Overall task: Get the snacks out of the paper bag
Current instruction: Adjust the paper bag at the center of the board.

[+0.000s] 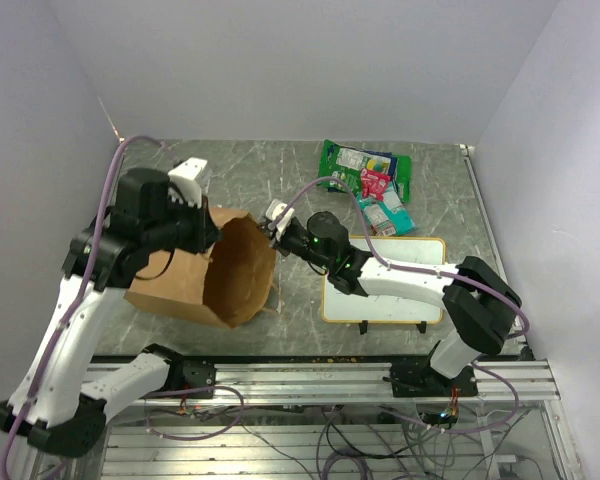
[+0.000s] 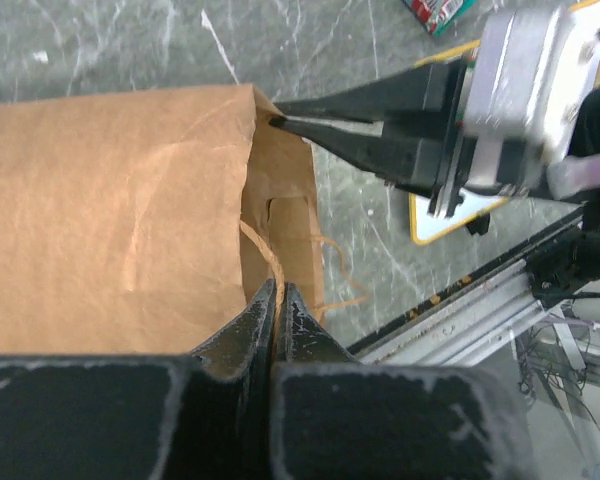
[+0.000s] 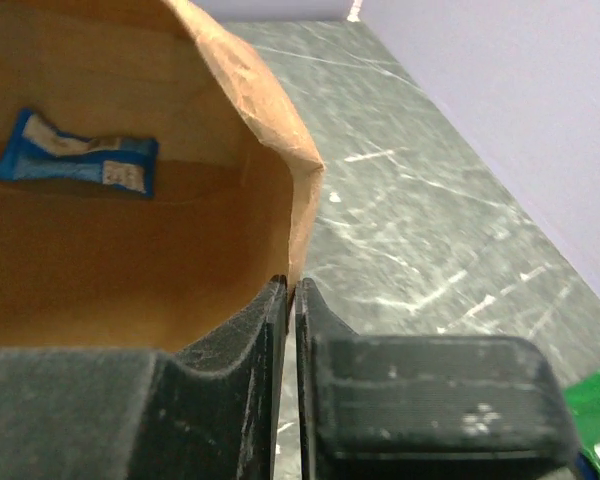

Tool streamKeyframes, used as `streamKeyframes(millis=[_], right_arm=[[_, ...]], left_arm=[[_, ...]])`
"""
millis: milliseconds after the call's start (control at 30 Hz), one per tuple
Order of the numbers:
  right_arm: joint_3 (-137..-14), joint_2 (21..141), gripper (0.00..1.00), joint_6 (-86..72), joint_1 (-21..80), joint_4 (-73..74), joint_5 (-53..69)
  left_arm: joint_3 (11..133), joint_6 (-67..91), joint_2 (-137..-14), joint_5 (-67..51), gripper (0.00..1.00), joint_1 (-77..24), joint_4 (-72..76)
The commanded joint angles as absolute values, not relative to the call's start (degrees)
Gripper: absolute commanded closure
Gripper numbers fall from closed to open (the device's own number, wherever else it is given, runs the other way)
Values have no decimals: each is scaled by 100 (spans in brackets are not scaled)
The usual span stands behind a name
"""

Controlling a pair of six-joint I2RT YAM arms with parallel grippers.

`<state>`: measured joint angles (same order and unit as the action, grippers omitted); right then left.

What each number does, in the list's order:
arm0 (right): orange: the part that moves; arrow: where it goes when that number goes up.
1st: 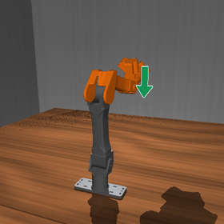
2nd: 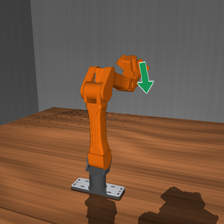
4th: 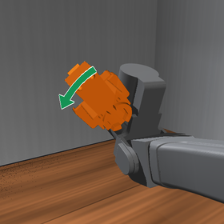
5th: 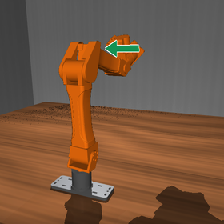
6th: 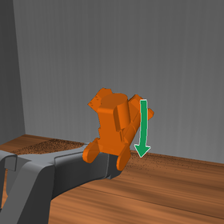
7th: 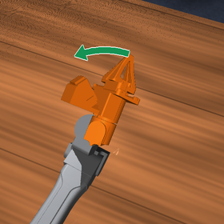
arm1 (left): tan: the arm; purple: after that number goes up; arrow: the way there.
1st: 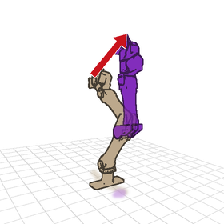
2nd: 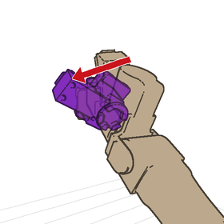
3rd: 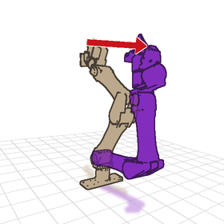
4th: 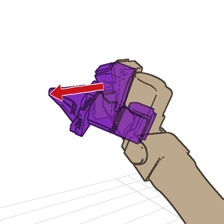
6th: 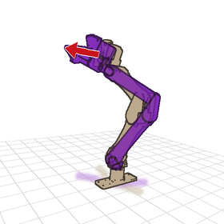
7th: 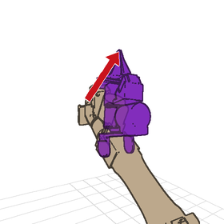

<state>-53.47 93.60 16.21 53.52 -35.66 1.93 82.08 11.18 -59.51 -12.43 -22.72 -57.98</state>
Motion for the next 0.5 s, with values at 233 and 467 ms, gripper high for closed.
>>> streamKeyframes(millis=[233, 467], right_arm=[[-5012, 8006, 47, 2401, 5851, -2126, 855], [-4921, 7333, 38, 3012, 6071, -1342, 1465]], left_arm=[[7163, 2561, -4508, -398, 93, -2285, -5901], [7292, 2879, -4508, -466, 93, -2285, -5824]])
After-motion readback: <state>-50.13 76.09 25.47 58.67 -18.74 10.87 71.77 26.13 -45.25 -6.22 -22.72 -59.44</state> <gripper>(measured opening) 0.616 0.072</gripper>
